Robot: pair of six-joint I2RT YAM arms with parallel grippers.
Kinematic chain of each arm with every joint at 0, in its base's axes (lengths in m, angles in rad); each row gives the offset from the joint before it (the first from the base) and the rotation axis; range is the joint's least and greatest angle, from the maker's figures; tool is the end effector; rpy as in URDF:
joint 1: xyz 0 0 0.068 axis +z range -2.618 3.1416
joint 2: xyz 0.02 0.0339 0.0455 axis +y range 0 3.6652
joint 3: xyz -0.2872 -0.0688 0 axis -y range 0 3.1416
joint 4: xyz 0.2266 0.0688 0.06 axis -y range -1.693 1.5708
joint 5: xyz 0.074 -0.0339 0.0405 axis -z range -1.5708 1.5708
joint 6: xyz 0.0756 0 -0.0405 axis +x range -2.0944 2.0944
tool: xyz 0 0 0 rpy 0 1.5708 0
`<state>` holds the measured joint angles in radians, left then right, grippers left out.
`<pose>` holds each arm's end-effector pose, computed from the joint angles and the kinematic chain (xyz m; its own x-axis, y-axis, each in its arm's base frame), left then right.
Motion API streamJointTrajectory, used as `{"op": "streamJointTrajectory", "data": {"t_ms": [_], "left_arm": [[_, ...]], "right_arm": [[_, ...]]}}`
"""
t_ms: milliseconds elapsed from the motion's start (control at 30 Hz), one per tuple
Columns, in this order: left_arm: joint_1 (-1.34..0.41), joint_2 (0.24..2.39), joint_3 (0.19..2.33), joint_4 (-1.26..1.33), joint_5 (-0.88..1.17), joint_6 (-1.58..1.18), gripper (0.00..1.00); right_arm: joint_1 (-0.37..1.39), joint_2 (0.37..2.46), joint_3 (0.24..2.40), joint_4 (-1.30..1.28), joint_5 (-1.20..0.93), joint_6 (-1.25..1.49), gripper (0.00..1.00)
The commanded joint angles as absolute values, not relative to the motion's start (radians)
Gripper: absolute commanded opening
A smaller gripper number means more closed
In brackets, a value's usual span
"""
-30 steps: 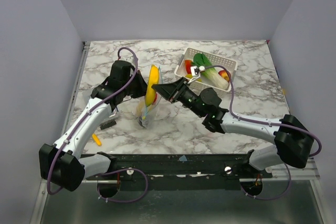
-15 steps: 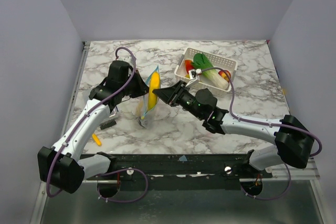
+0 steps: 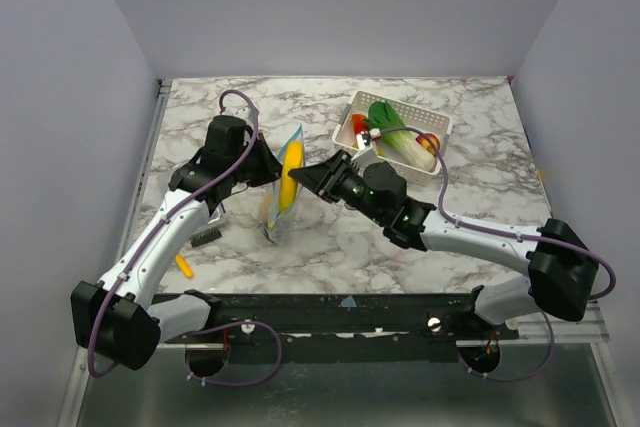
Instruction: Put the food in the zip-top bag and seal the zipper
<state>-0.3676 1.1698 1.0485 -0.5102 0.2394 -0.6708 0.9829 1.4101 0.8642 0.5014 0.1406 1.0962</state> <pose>0.2353 -0.1098 0.3230 -0.7596 -0.3546 -0.5452 0.0709 0.7881 -0.6114 0.2016 0.2833 0.3240 -0.6751 0.5751 -0.4621 -0.3191 0.3371 0.8857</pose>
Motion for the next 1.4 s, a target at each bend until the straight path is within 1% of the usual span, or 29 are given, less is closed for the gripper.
{"op": "streamJointTrajectory", "data": {"t_ms": [0, 333, 600, 733, 767, 800, 900, 967, 1067, 1367], "left_arm": [[-0.36, 1.138, 1.048, -0.498, 0.236, -0.667, 0.0], [-0.36, 1.118, 1.042, -0.494, 0.213, -0.67, 0.0], [-0.36, 1.119, 1.037, -0.495, 0.218, -0.666, 0.0], [-0.36, 1.12, 1.037, -0.496, 0.22, -0.666, 0.0], [-0.36, 1.119, 1.035, -0.497, 0.22, -0.666, 0.0], [-0.36, 1.119, 1.035, -0.496, 0.218, -0.665, 0.0], [-0.36, 1.118, 1.035, -0.496, 0.215, -0.664, 0.0], [-0.36, 1.121, 1.037, -0.497, 0.214, -0.662, 0.0], [-0.36, 1.124, 1.037, -0.496, 0.211, -0.66, 0.0], [-0.36, 1.121, 1.044, -0.509, 0.167, -0.635, 0.0]], "right_arm": [[0.991, 1.435, 0.923, 0.407, 0.193, 1.197, 0.04], [0.991, 1.471, 1.005, 0.212, 0.209, 1.279, 0.07], [0.99, 1.494, 1.025, 0.195, 0.241, 1.282, 0.17], [0.991, 1.508, 1.039, 0.199, 0.235, 1.287, 0.19], [0.991, 1.512, 1.039, 0.198, 0.233, 1.287, 0.22], [0.99, 1.514, 1.045, 0.193, 0.233, 1.289, 0.3], [0.991, 1.525, 1.086, 0.103, 0.237, 1.278, 0.58], [0.991, 1.53, 1.124, 0.036, 0.239, 1.251, 0.67], [0.991, 1.525, 1.136, -0.026, 0.241, 1.211, 0.71], [0.991, 1.502, 1.169, -0.143, 0.258, 1.076, 0.69]]}}
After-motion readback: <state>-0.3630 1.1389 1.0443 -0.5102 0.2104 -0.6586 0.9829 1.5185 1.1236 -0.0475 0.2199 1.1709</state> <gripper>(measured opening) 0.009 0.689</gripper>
